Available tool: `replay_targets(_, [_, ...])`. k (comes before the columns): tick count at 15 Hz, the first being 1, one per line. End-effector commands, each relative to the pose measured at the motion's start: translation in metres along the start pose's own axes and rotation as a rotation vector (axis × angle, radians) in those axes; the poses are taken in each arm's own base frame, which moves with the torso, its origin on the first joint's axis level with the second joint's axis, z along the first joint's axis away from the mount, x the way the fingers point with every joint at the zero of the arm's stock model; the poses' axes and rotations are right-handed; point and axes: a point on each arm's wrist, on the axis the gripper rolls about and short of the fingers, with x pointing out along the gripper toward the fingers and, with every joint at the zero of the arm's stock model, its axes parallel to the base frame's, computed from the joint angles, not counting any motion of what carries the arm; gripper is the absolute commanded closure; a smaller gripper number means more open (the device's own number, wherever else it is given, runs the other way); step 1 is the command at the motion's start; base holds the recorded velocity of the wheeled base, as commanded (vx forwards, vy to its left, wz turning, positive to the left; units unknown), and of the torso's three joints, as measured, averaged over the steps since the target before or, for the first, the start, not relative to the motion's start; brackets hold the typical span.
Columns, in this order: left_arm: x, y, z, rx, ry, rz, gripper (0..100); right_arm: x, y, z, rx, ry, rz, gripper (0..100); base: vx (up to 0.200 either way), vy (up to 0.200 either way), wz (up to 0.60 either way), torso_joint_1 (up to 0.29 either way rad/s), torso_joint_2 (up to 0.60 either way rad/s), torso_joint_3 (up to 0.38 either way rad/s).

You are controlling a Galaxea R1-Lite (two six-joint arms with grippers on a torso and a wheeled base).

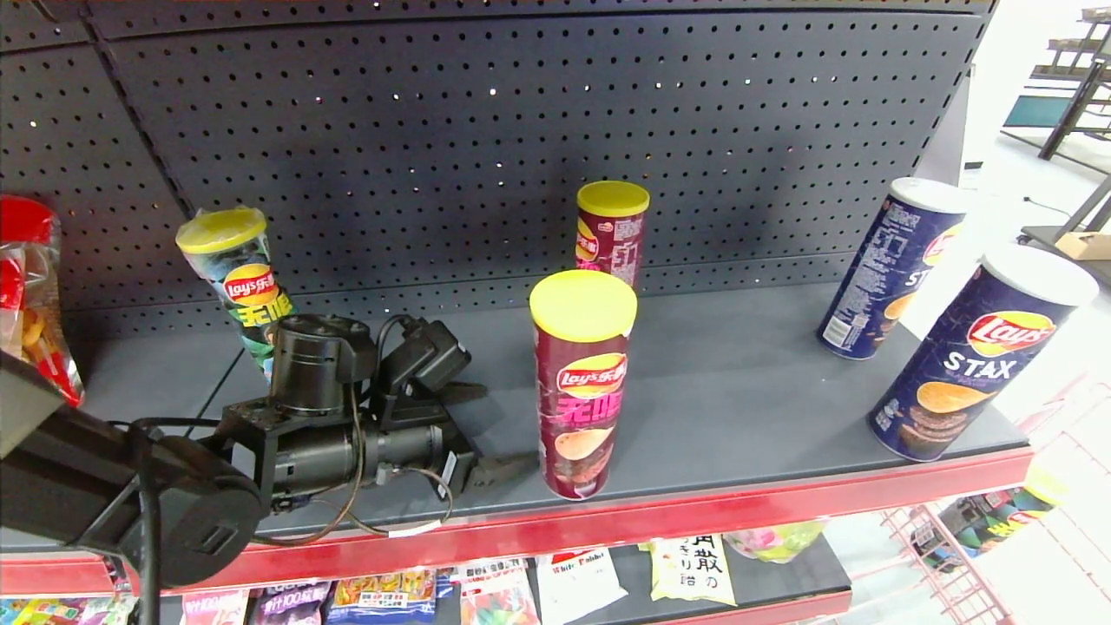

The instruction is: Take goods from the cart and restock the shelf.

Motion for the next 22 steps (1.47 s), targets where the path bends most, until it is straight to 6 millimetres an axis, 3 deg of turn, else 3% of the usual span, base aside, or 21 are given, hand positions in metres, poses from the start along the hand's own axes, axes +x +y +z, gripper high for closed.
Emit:
replay_targets(1, [0.003,0.001,0.0,-0.001,-0.001,0.0,0,-0.003,0.0,0.0,0.0,-0.002,-0.001,0,0.0,0.0,0.0,0.0,0.0,0.0])
replay_targets(11, [0.022,0.001,0.006,0.015,-0.011,-0.025,0,-0.005,0.0,-0.001,0.011,-0.002,-0.004,0,0.0,0.0,0.0,0.0,0.0,0.0])
replay_targets(16, [0.014,-0.003,-0.002,0.009,0.011,-0.032,0,-0.005,0.0,-0.001,0.011,0.001,-0.003,0,0.0,0.0,0.0,0.0,0.0,0.0])
replay_targets(22, [0.02,-0.009,0.007,0.034,-0.015,-0.059,0,-0.003,0.0,-0.001,0.011,0.005,-0.003,0,0.0,0.0,0.0,0.0,0.0,0.0])
